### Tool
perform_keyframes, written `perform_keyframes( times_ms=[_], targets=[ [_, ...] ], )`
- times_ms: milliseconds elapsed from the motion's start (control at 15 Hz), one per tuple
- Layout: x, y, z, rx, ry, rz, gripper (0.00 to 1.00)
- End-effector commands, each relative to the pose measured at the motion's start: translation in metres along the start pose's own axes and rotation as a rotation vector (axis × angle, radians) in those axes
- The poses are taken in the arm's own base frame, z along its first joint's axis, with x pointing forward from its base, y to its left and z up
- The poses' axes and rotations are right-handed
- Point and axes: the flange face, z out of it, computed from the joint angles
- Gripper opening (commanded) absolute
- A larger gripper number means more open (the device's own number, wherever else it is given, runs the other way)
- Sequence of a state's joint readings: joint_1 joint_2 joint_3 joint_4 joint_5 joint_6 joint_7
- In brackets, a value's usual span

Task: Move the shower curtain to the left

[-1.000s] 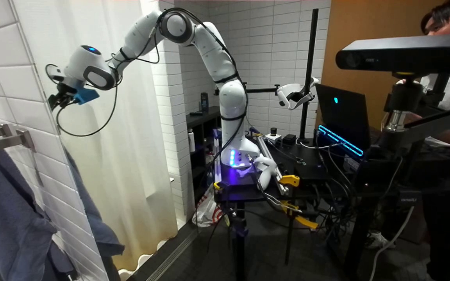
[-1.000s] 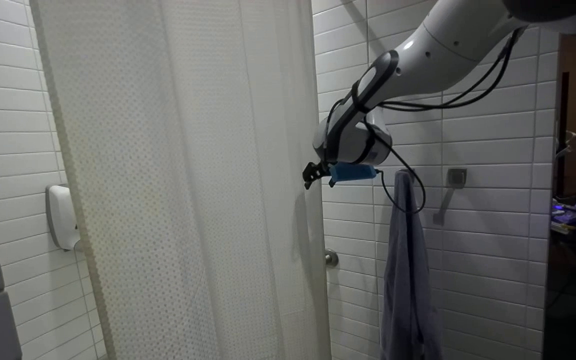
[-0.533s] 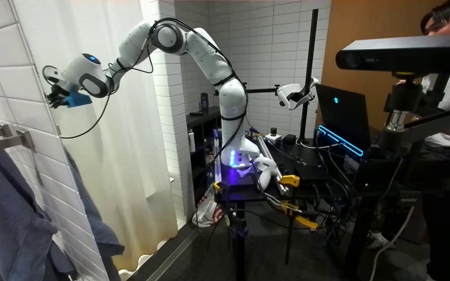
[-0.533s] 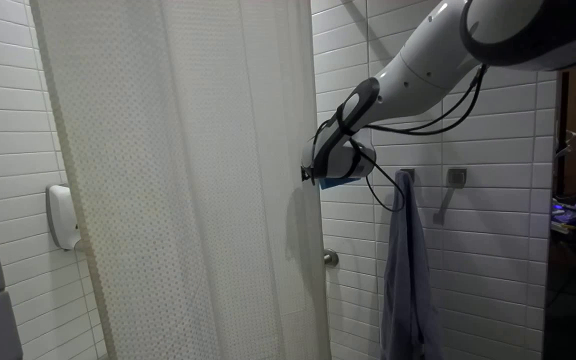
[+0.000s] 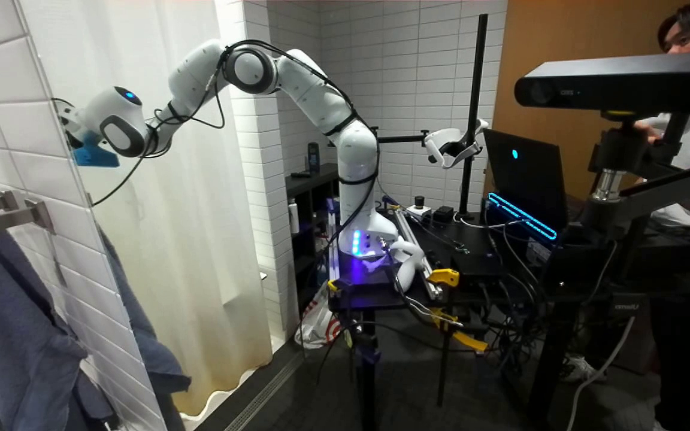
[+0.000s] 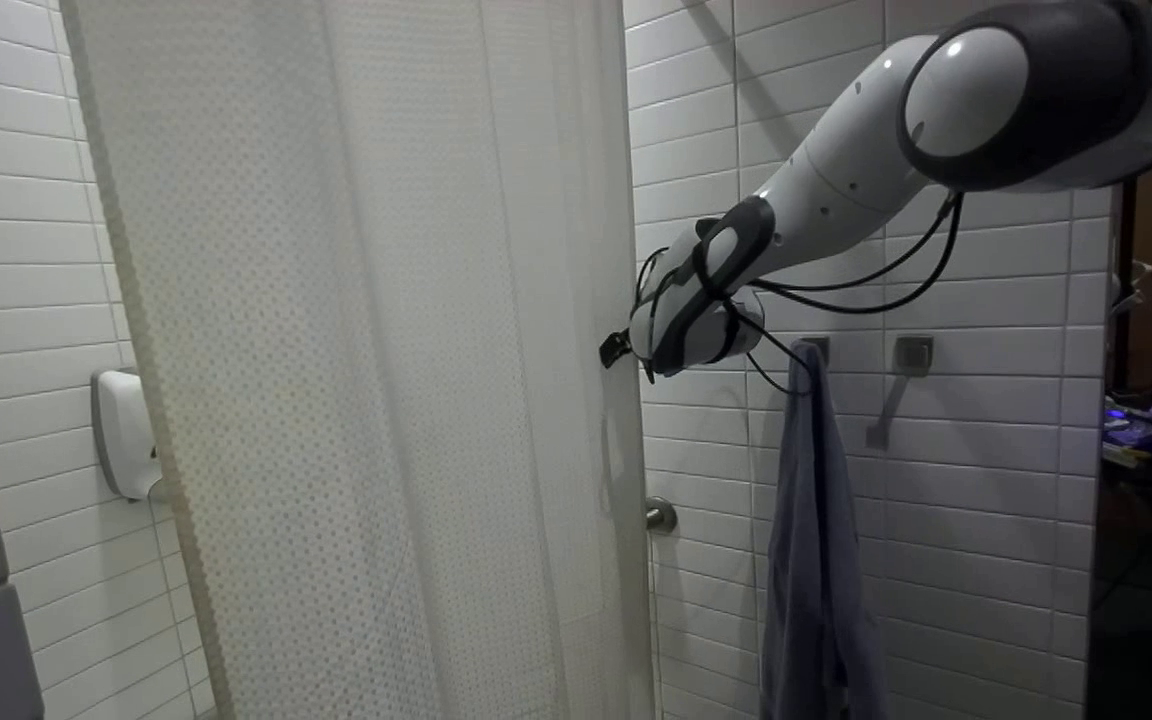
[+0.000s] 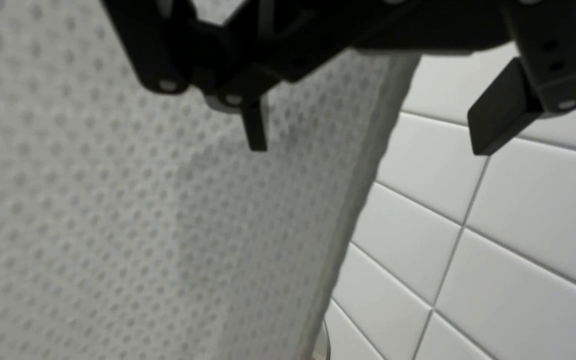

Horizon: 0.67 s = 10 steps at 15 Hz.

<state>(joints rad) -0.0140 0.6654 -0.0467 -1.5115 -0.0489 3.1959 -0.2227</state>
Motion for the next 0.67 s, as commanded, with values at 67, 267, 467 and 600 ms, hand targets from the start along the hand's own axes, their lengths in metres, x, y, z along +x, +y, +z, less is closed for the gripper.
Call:
perform_keyframes(
  times_ms=[67,267,467,600],
  targets=[
    [0.014,0.005,0.003,0.197,-0.105,0.091,0.73],
    [0.014,0.023,0.002,0.359,-0.196,0.141,0.52],
    [0.009,0.039,-0.002,0.485,-0.321,0.175,0.28],
    [0.005,0.051,-0.003,0.517,-0.382,0.189,0.12]
  ],
)
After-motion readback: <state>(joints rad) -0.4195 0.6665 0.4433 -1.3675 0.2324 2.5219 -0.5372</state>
